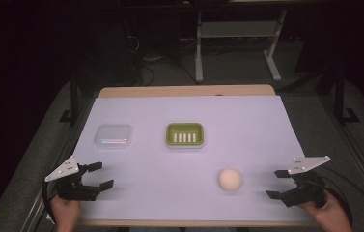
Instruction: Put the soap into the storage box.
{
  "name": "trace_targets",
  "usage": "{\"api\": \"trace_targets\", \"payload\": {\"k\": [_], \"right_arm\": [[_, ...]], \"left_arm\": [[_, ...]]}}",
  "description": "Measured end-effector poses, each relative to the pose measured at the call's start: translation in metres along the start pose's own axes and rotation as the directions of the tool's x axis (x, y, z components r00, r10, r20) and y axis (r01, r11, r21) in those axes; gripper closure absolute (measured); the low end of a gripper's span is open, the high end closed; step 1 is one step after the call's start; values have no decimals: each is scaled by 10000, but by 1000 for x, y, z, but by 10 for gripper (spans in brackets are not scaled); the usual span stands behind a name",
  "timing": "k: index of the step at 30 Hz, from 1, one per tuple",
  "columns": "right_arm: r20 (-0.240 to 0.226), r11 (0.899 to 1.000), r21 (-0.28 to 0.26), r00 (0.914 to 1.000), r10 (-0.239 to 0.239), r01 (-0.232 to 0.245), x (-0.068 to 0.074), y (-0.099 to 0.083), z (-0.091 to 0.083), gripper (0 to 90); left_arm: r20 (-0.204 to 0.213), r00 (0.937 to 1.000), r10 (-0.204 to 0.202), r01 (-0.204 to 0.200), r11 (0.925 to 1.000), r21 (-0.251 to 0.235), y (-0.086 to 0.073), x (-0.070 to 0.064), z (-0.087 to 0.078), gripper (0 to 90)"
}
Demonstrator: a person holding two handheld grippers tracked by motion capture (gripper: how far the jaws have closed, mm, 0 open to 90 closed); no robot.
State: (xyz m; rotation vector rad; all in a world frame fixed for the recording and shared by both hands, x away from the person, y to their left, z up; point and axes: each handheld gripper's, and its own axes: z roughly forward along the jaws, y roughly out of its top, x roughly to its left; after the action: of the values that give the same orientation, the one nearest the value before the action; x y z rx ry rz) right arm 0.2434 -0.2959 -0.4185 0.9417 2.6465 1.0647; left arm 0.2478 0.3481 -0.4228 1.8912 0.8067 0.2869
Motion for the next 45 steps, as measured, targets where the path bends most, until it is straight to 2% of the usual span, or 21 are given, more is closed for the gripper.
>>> {"api": "trace_targets", "payload": {"k": [5,7,16,24,45], "right_arm": [[-128,10000,60,9999,-13,14,2,4,1,192],[-172,9999,-76,9997,-149,148,3,4,1,191],[-171,10000,-5,9998,-96,96,6,8,4,189],[-131,9996,70,9995,-285,286,8,11,6,189],[-464,9987,96,9977,-503,508,17,23,15,187]], "left_arm": [[5,10000,33,-33,10000,-15,0,-1,0,133],[48,10000,-24,24,10000,-77,0,-1,-1,132],[6,10000,34,-34,10000,-79,1,0,-1,132],[13,9999,107,-107,9999,-77,1,-1,-1,132],[-15,9999,117,-117,9999,-97,2,-1,-1,132]]}}
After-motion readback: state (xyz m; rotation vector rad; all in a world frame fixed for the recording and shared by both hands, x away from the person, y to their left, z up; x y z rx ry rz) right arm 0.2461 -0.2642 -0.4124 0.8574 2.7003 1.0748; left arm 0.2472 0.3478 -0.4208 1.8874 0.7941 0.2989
